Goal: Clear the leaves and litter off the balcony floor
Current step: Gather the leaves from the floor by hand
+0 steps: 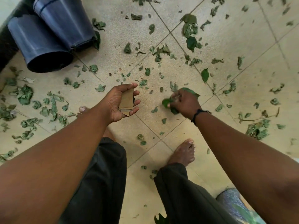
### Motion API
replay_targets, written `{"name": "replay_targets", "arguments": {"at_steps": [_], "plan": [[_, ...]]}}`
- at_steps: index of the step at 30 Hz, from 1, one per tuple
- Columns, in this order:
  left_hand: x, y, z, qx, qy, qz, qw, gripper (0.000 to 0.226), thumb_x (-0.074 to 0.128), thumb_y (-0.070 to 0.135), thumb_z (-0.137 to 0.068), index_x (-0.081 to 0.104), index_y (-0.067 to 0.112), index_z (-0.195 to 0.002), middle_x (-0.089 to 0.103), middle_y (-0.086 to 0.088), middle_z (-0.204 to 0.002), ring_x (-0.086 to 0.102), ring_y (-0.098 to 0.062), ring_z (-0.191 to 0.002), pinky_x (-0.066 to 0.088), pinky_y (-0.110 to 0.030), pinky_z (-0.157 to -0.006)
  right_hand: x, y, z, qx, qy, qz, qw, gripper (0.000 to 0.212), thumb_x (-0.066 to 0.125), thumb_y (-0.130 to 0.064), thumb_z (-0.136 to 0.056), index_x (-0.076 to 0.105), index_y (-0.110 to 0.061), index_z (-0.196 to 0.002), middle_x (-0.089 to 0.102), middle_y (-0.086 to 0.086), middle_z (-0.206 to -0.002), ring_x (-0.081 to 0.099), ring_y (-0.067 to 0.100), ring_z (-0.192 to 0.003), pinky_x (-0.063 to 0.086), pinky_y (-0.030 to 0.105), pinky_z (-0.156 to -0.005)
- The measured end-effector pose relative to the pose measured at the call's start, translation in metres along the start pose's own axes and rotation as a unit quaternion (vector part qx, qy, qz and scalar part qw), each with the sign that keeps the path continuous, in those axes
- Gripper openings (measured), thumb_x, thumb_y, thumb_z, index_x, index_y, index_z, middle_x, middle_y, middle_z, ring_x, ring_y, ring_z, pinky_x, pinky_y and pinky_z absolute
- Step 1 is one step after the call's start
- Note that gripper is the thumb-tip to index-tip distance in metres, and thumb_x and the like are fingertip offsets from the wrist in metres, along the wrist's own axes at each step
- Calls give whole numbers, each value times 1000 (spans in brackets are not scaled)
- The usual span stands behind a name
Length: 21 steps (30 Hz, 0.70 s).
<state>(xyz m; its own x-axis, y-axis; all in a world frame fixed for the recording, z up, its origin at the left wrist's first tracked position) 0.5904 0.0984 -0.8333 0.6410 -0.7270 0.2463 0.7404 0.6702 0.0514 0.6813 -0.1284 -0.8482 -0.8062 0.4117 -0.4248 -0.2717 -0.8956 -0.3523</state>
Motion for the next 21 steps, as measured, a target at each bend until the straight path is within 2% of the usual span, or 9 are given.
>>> {"name": "replay_targets", "arguments": {"at_steps": [2,3,6,8,11,15,18,19,21], "plan": [[10,-8,-2,-7,-2,-3,1000,12,60,35,-93,69,29,-96,67,6,-87,64,-18,-75,51,-32,-73,-4,27,10,20,-30,70,997,12,72,-19,-85,64,-16,-93,60,-1,-83,57,21,-80,42,29,-66],[15,-11,-3,-9,-3,-8,1000,12,60,35,-93,70,29,-95,67,6,-88,64,-18,-76,51,-32,-74,-10,38,11,23,-18,95,995,10,71,-20,-86,65,-15,-91,61,1,-86,56,21,-83,40,29,-67],[27,-17,-8,-12,-4,-28,1000,12,61,35,-92,72,28,-93,67,5,-90,64,-19,-78,51,-33,-76,-34,60,3,31,80,116,989,12,78,-23,-81,72,-14,-86,67,7,-95,60,24,-88,39,25,-71],[32,-20,-11,-14,-7,-44,999,12,62,35,-91,72,28,-92,68,5,-90,64,-19,-80,51,-33,-77,-43,67,-7,23,106,138,984,17,79,-24,-79,74,-12,-90,65,11,-104,60,29,-97,40,25,-74],[38,-22,-16,-12,-10,-60,998,10,62,34,-91,70,28,-93,67,6,-90,64,-19,-82,52,-33,-76,-42,64,-20,-23,88,180,979,23,72,-20,-85,64,-11,-105,46,14,-121,48,31,-108,38,30,-81],[43,-21,-21,-9,-4,-79,997,10,60,34,-92,68,28,-94,67,7,-88,62,-17,-81,52,-33,-76,-41,48,-33,-50,85,153,983,53,71,-14,-85,44,-14,-130,38,15,-130,47,27,-101,39,32,-79],[49,-23,-22,-9,-4,-87,996,9,60,34,-92,68,29,-93,67,8,-87,62,-17,-80,51,-33,-74,-39,50,-42,-22,28,156,987,35,66,-12,-88,53,-12,-121,52,12,-114,53,28,-100,36,30,-71],[52,-25,-22,-9,-7,-88,996,9,61,34,-92,68,29,-93,67,8,-88,62,-17,-80,51,-33,-74,-41,53,-41,-14,26,142,989,27,66,-14,-88,57,-10,-113,54,9,-104,54,27,-99,33,27,-68],[56,-27,-21,-12,-11,-89,996,9,61,34,-91,68,29,-93,67,8,-89,63,-17,-80,51,-33,-75,-50,61,-36,16,50,75,996,12,69,-17,-87,58,-12,-88,50,3,-84,50,23,-84,28,25,-54]]}}
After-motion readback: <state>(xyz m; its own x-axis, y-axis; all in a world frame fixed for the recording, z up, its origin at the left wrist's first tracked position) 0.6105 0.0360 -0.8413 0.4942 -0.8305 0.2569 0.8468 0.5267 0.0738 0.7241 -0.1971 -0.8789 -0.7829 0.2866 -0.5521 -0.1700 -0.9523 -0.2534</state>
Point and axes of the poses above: each hand's wrist, its own z-axis away from the middle knuckle, its own x-axis out of the palm, y = z × x, the point moved 3 cm from there along -z, towards the middle knuckle
